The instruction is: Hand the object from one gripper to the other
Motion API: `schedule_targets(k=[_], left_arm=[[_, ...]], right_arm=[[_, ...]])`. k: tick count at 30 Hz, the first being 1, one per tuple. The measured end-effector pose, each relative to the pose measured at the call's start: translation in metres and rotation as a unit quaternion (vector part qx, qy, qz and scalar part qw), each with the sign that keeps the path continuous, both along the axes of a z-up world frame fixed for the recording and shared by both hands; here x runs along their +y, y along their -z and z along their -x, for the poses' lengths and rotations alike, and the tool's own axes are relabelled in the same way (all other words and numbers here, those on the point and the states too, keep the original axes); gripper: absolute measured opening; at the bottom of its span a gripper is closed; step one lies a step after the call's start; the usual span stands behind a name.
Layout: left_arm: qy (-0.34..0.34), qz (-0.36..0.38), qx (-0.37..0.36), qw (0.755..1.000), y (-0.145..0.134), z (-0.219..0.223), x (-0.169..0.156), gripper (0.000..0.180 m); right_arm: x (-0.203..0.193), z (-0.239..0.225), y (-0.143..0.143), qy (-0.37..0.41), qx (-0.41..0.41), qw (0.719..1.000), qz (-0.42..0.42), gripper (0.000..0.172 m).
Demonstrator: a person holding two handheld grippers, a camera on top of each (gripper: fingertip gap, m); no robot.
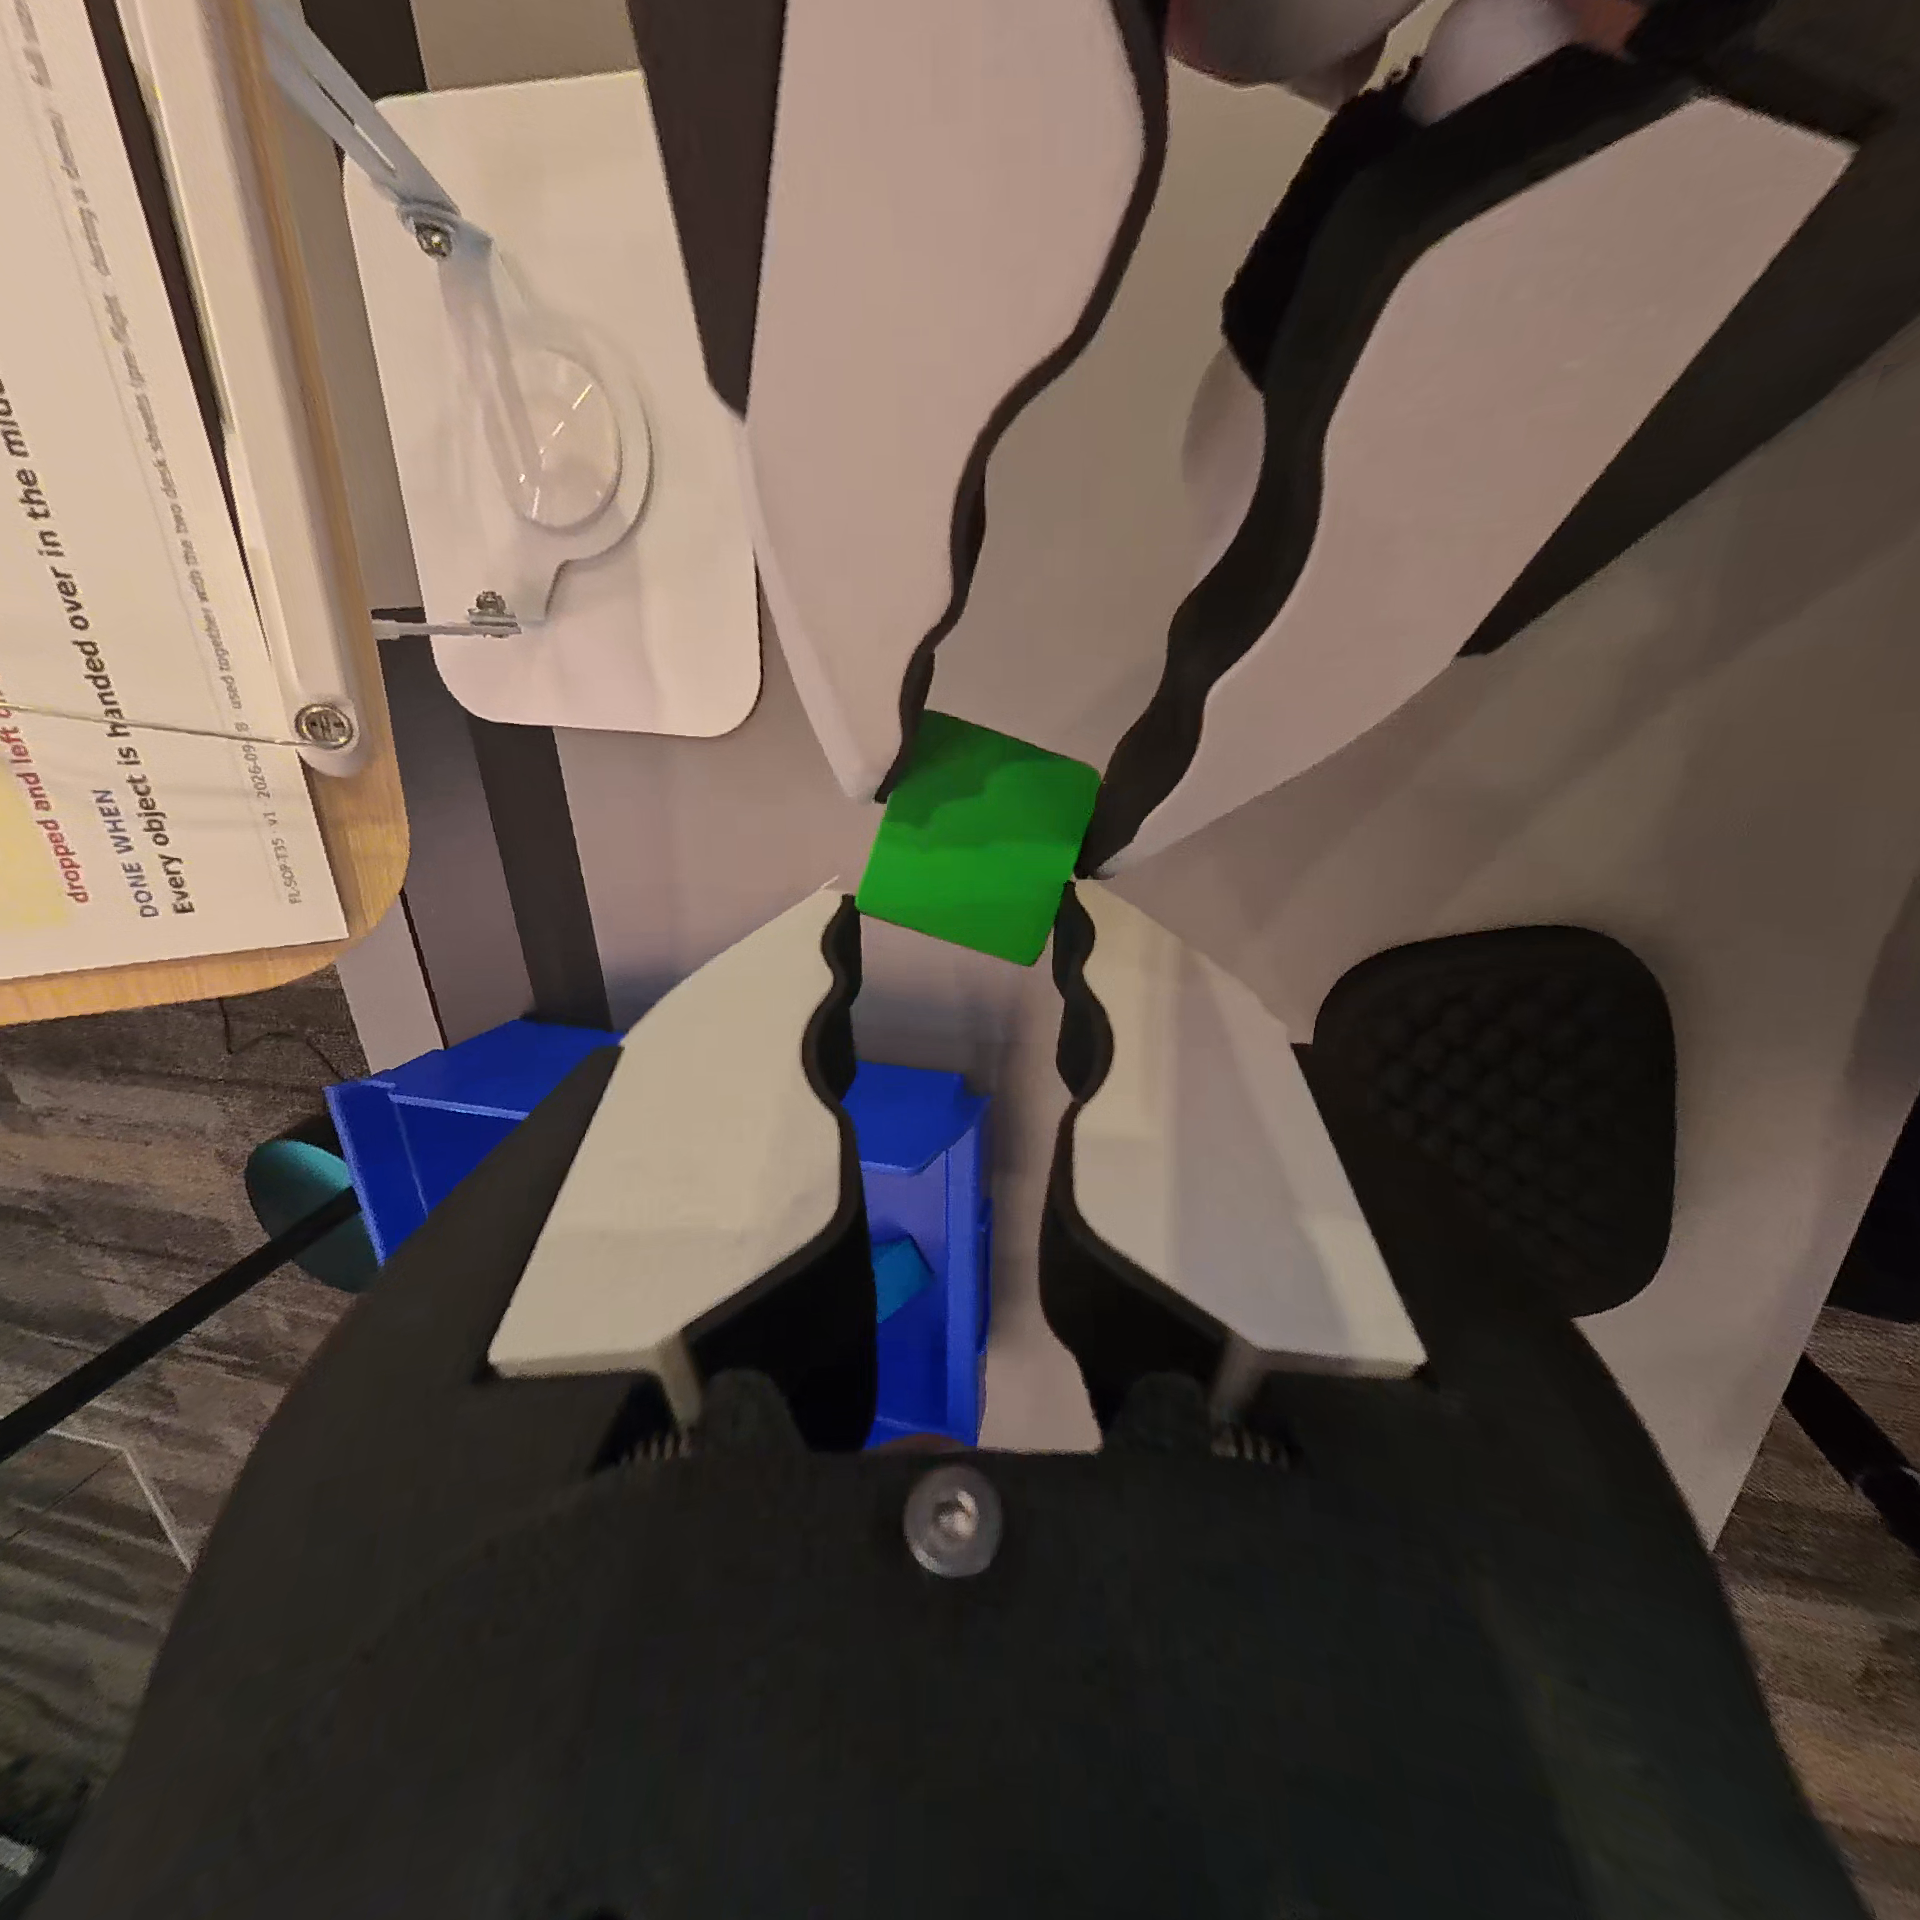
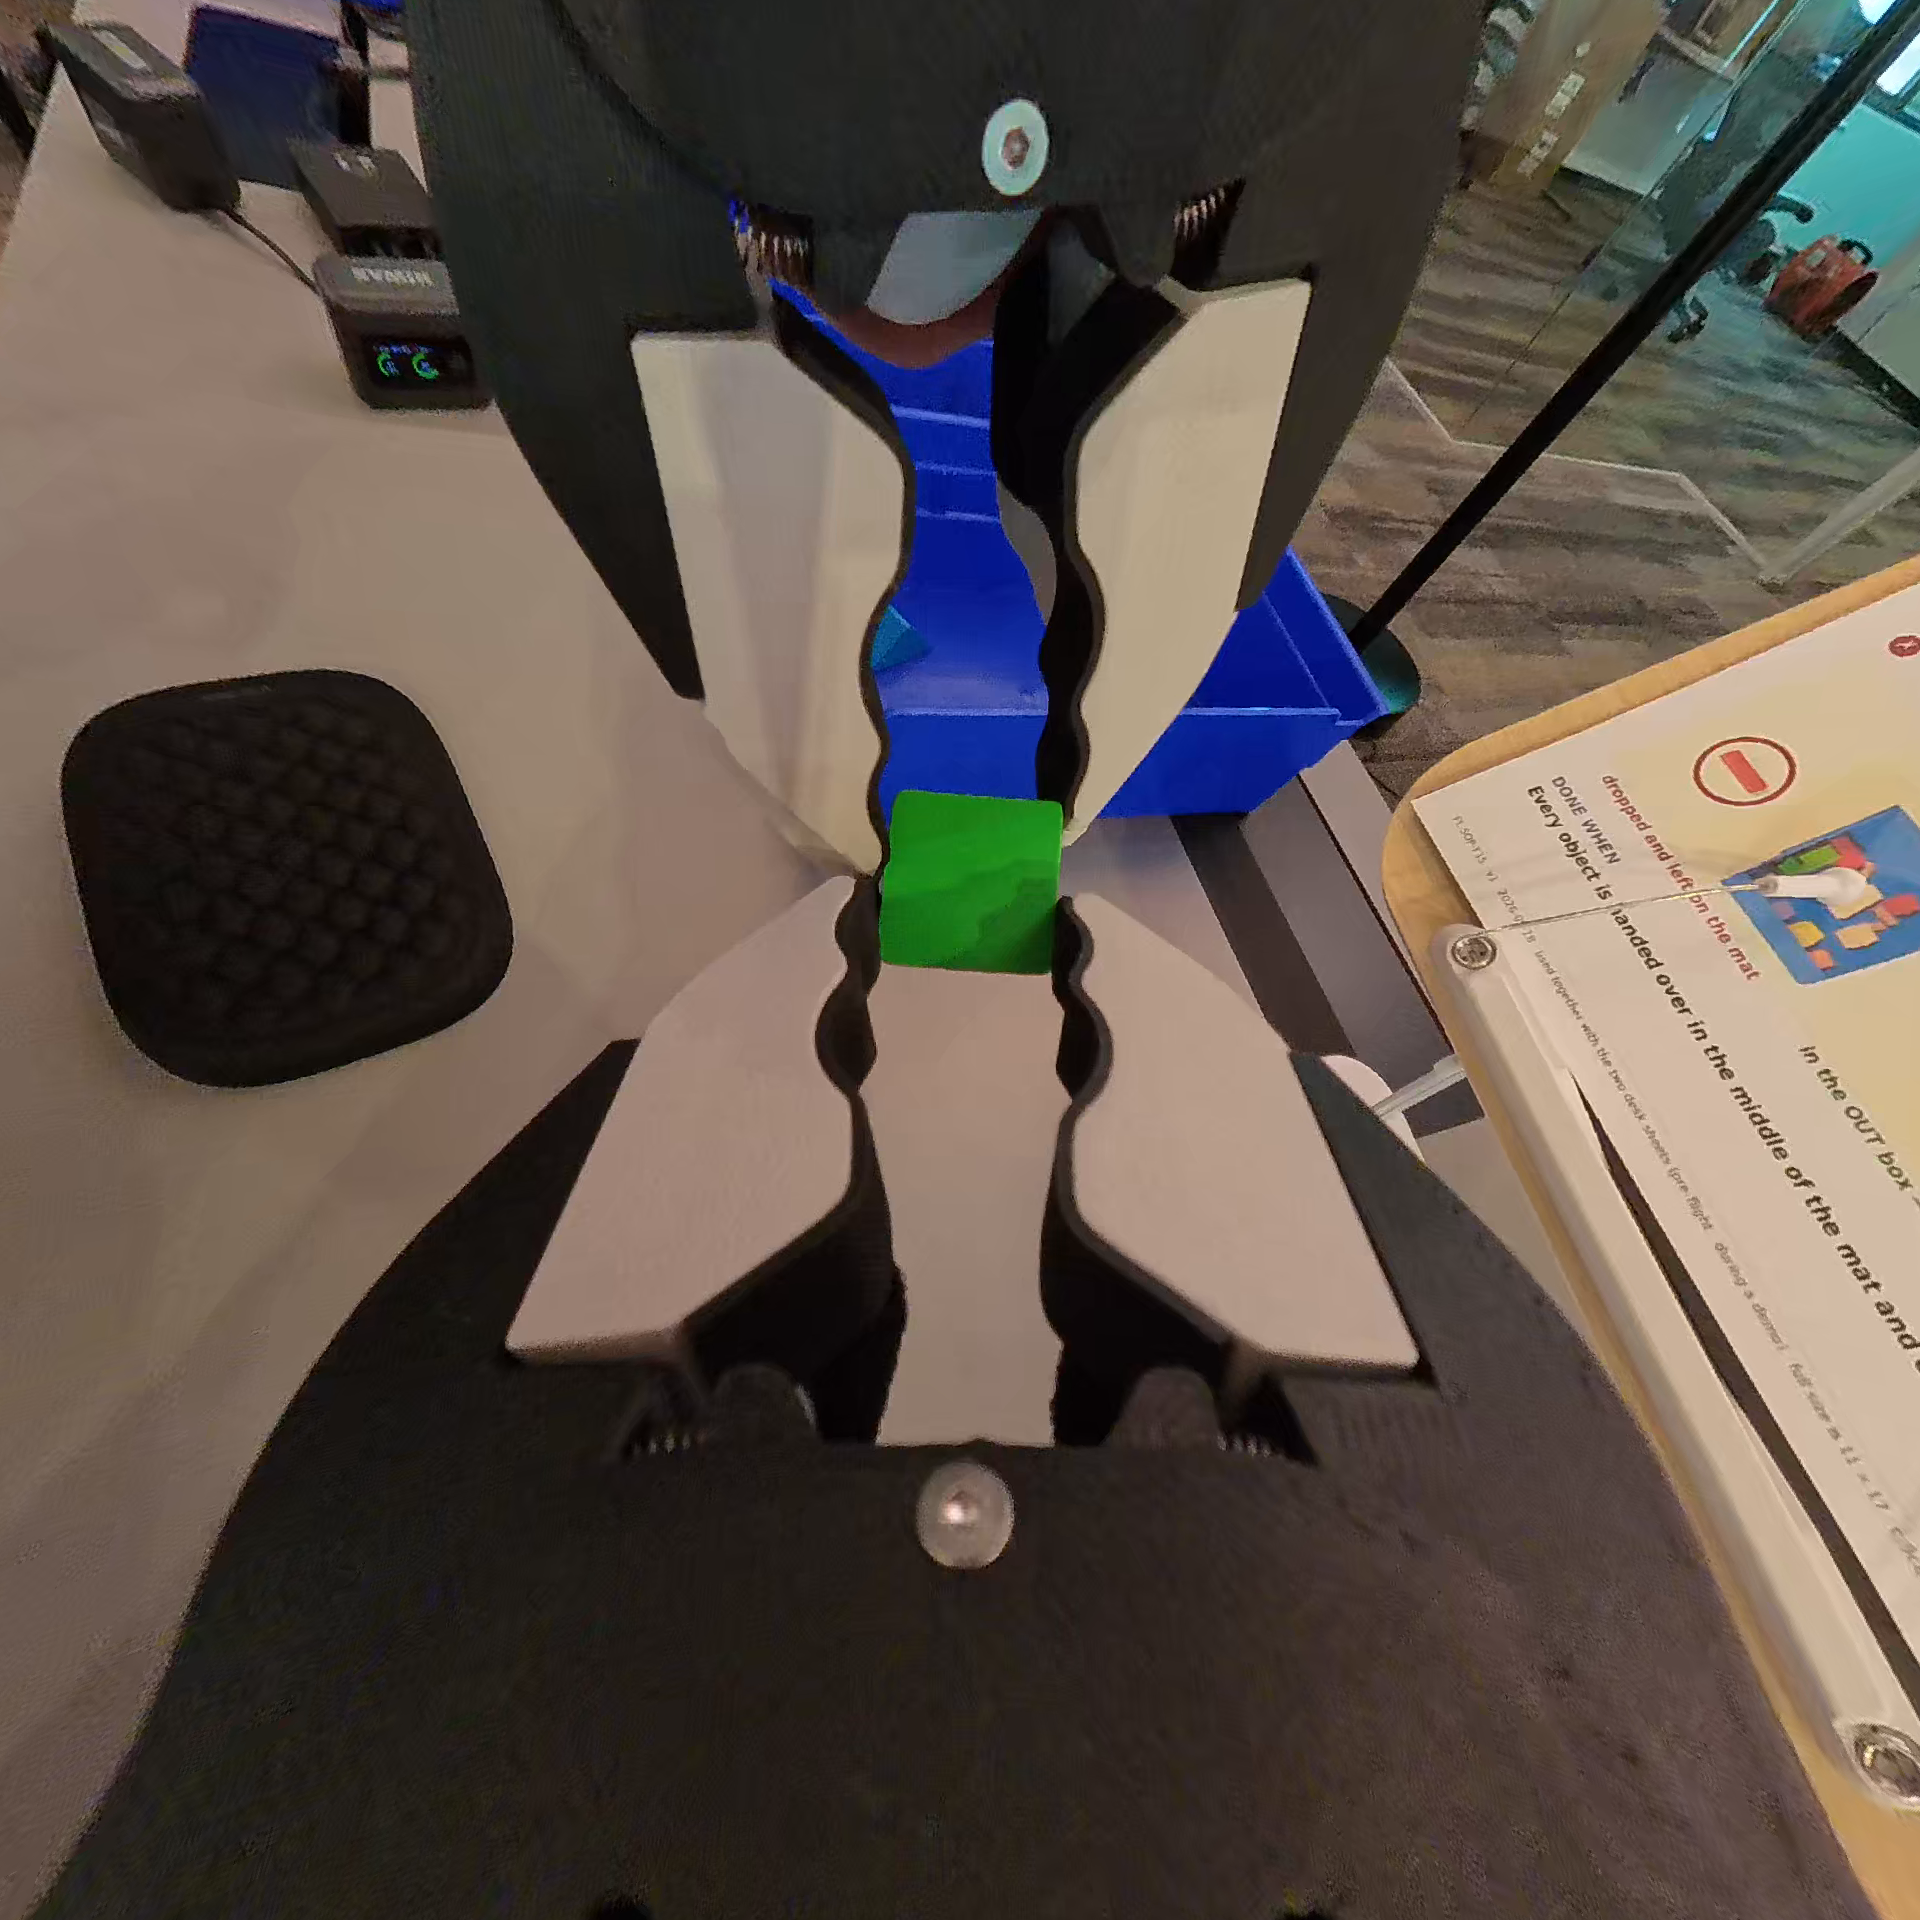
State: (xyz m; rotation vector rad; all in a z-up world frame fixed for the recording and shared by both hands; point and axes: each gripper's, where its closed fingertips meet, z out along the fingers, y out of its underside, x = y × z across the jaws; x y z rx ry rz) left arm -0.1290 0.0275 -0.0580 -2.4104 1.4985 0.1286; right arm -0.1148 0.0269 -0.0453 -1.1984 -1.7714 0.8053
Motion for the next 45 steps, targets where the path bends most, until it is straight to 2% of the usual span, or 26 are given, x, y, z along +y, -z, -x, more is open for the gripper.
schedule_targets(k=[9,15,29,39,42,45], left_arm=[[0.026,-0.017,-0.028,0.999,-0.01,-0.011,0.002,0.038],[0.046,-0.028,-0.074,0.996,-0.014,-0.022,0.003,0.033],[0.045,-0.034,-0.003,0.998,-0.009,-0.023,0.002,0.032],[0.046,-0.029,-0.003,0.998,-0.004,-0.033,0.003,0.032],[0.035,-0.033,-0.046,0.998,-0.01,-0.039,0.004,0.027],[0.013,-0.059,-0.066,0.996,-0.014,-0.028,0.007,0.02]], right_arm=[[0.001,-0.014,-0.017,-0.015,0.058,0.997,0.04,0.03],[0.002,-0.026,-0.022,-0.035,0.078,0.992,0.088,0.03],[0.001,-0.026,-0.014,-0.023,0.02,0.997,0.07,0.03],[0.003,-0.038,-0.007,-0.011,-0.019,0.997,0.071,0.03],[0.019,-0.06,-0.01,0.017,-0.021,0.998,0.064,0.03],[0.066,-0.104,-0.018,0.086,-0.01,0.994,0.064,0.03]])
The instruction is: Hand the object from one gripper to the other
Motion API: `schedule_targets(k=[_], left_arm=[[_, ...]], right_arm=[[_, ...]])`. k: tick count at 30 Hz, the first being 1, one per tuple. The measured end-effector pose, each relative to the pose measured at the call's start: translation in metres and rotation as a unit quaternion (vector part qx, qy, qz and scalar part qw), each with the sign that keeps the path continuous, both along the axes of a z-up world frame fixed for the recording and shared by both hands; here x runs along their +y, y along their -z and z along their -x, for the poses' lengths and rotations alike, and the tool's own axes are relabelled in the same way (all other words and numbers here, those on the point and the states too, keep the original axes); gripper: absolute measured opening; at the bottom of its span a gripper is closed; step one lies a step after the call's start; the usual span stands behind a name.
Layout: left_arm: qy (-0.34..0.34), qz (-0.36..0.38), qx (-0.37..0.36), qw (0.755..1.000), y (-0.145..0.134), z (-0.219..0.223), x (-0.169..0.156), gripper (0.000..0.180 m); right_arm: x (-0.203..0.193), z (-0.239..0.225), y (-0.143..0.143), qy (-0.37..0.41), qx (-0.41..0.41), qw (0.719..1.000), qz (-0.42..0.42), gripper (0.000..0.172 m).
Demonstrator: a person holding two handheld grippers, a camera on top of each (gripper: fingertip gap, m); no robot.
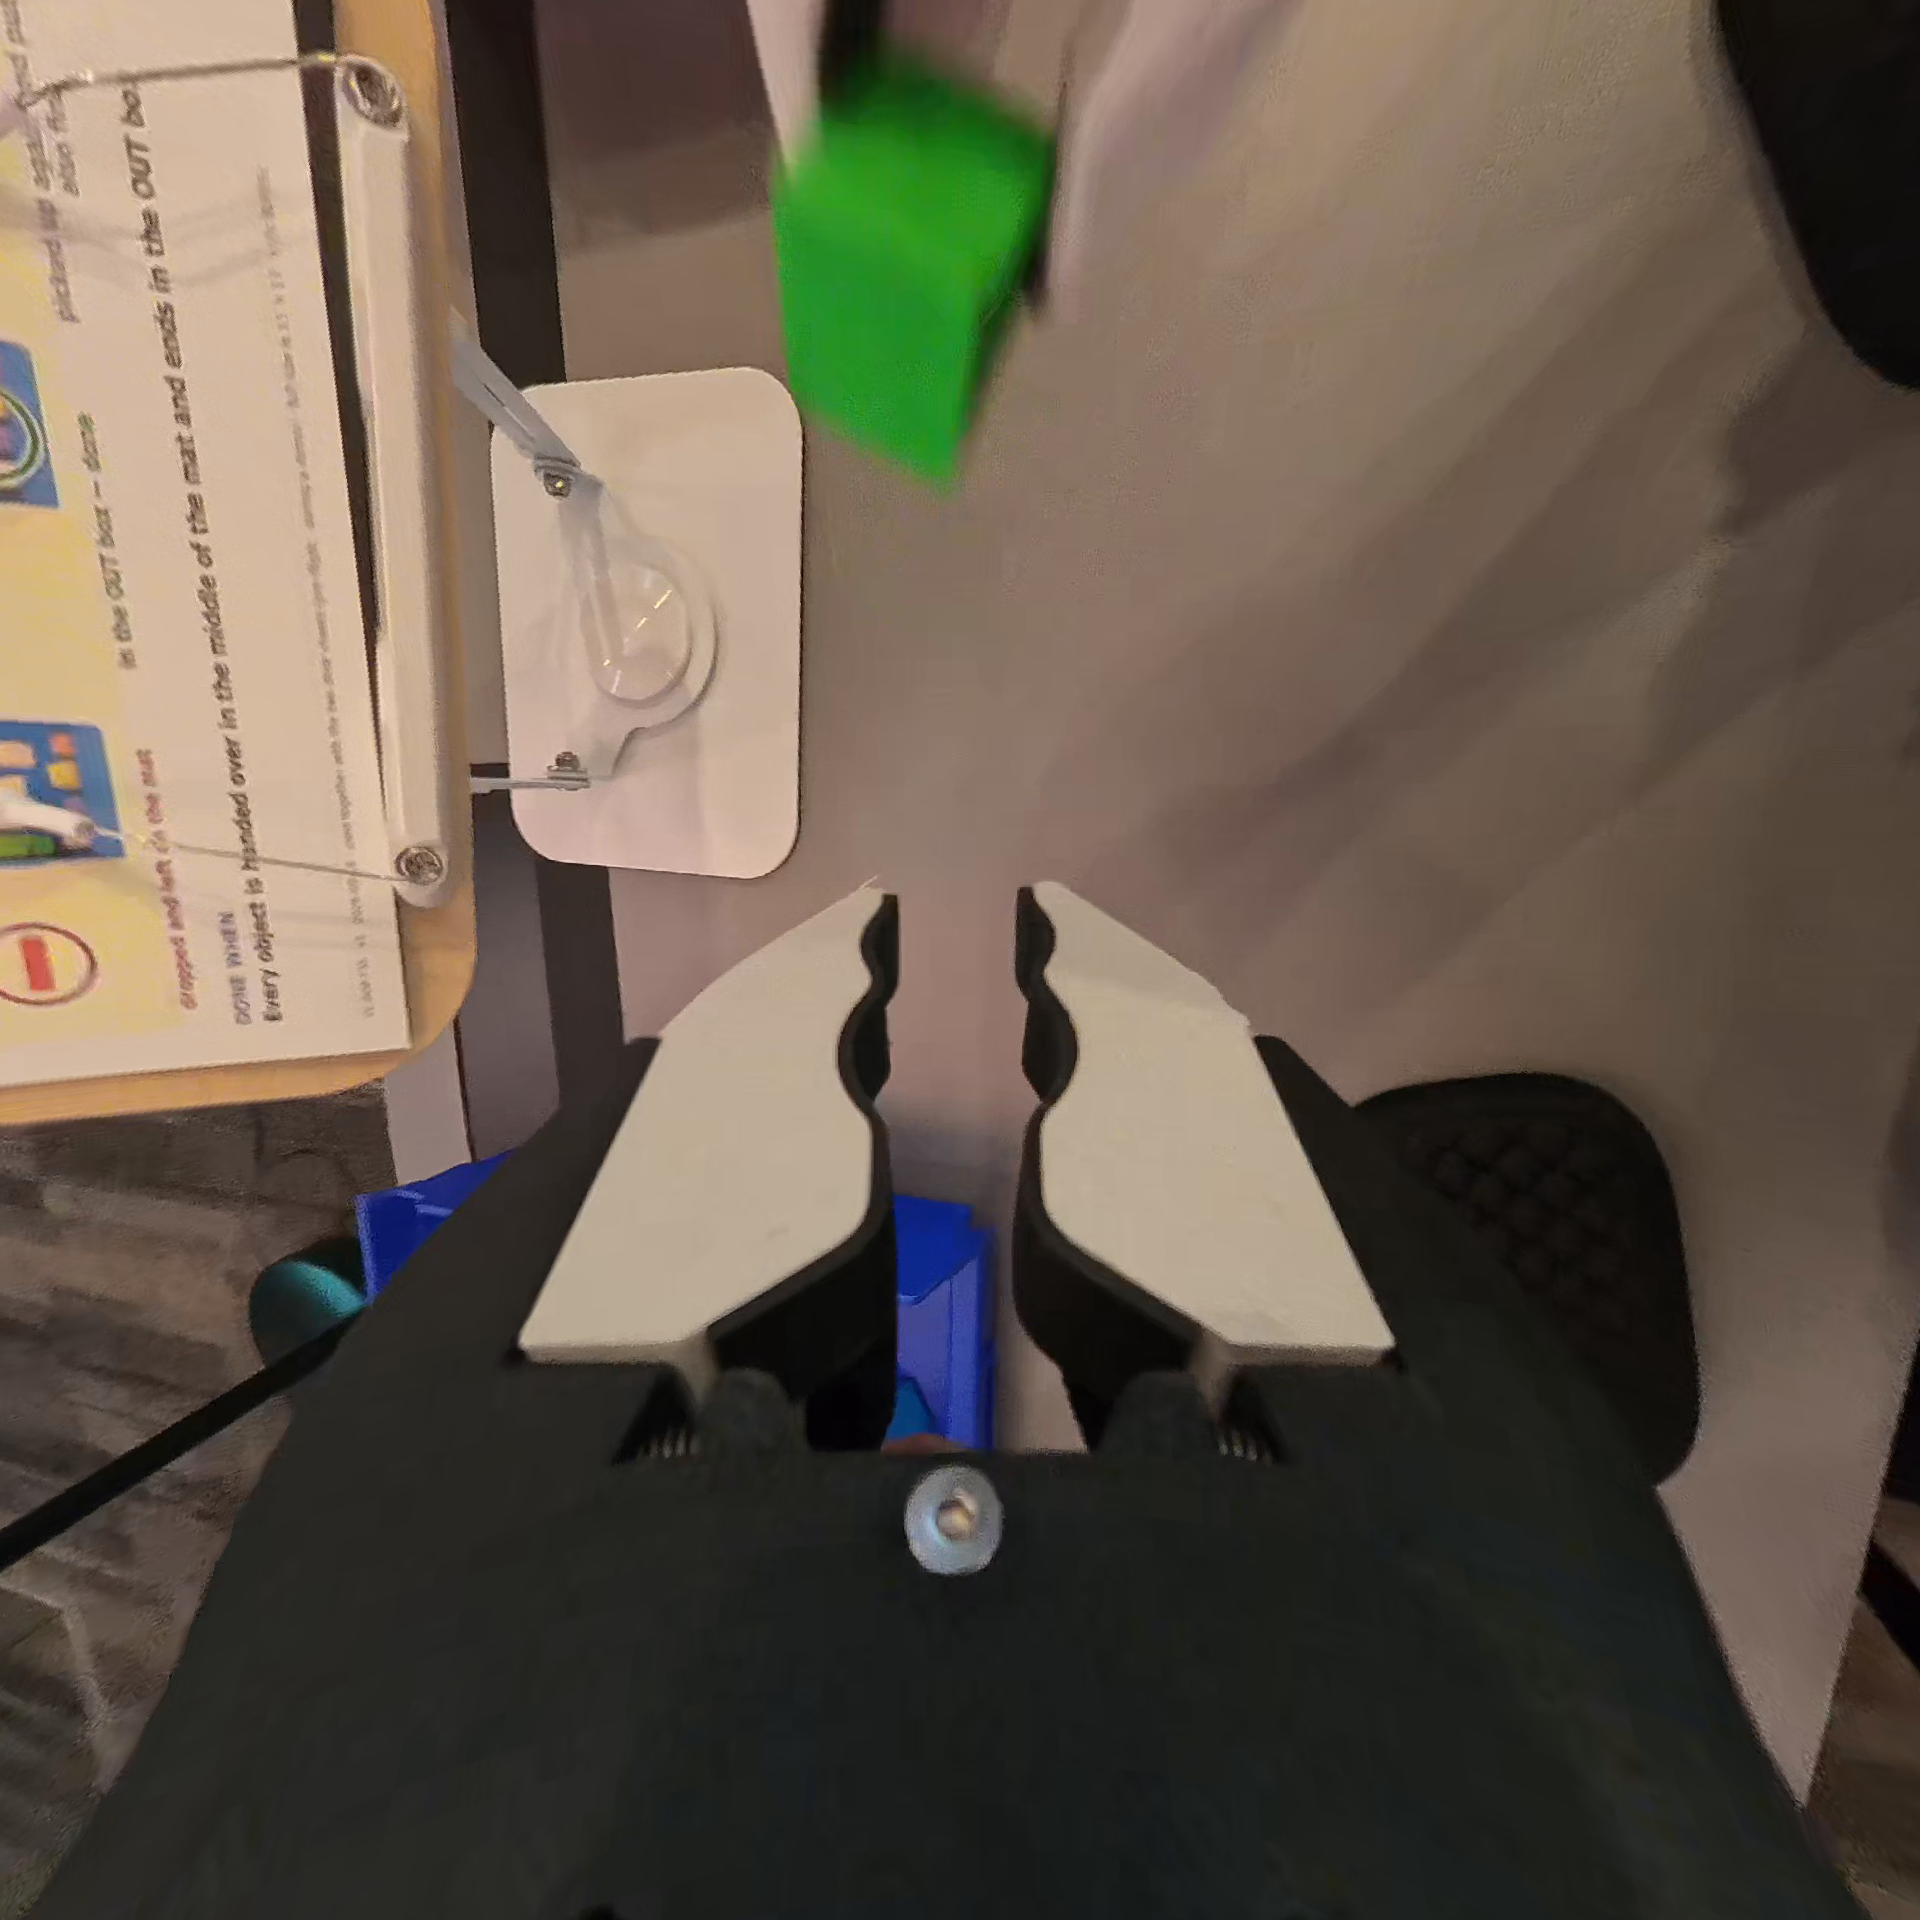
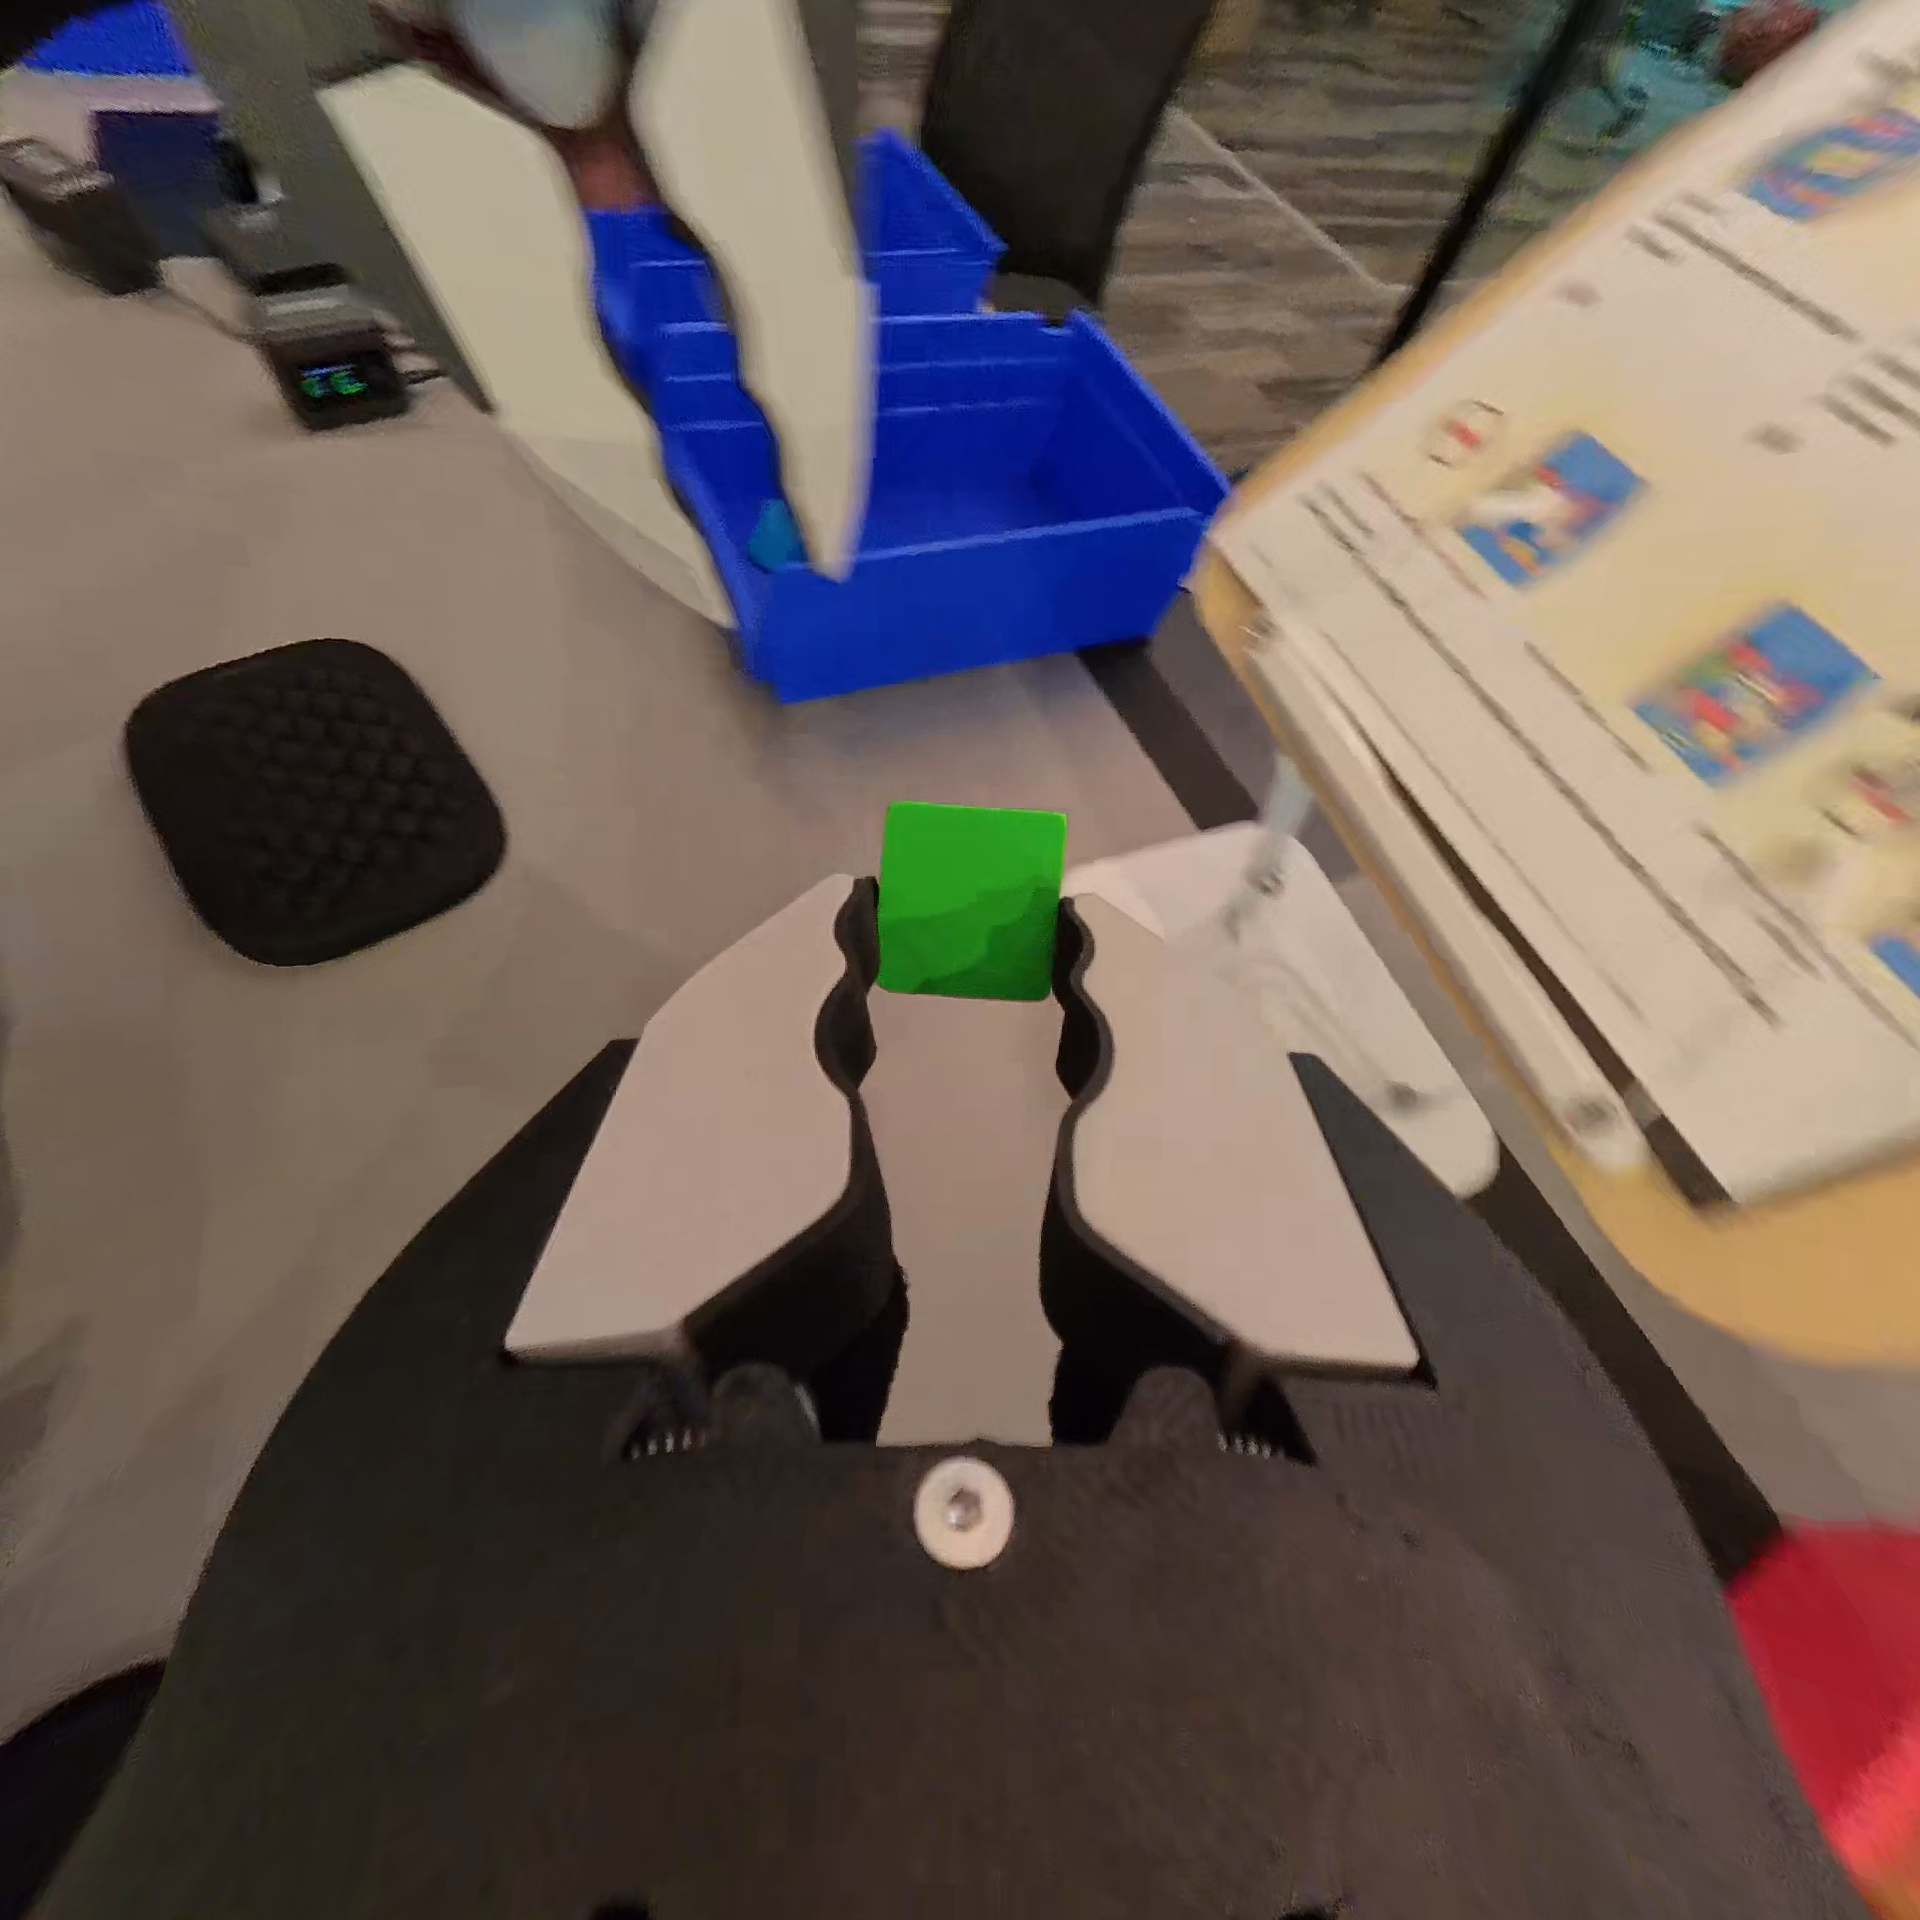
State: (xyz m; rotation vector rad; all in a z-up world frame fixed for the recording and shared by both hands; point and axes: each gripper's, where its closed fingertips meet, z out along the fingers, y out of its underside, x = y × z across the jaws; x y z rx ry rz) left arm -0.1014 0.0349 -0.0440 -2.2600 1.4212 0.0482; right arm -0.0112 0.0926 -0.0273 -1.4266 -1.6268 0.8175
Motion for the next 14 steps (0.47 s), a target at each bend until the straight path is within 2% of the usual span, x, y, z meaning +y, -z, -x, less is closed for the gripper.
schedule_targets(k=[3,6,10,14], left_arm=[[-0.029,-0.006,-0.038,0.999,0.004,0.013,-0.003,0.012],[-0.056,-0.014,-0.063,0.996,0.016,0.026,-0.007,0.003],[-0.091,-0.011,-0.09,0.992,0.041,0.038,-0.013,0.0],[-0.123,0.011,-0.112,0.986,0.071,0.049,-0.019,0.0]], right_arm=[[0.074,-0.064,-0.006,0.109,0.003,0.994,0.005,0.03],[0.152,-0.134,0.007,0.22,-0.014,0.975,0.036,0.03],[0.216,-0.197,0.063,0.301,-0.087,0.943,0.11,0.03],[0.243,-0.221,0.128,0.322,-0.167,0.918,0.16,0.03]])
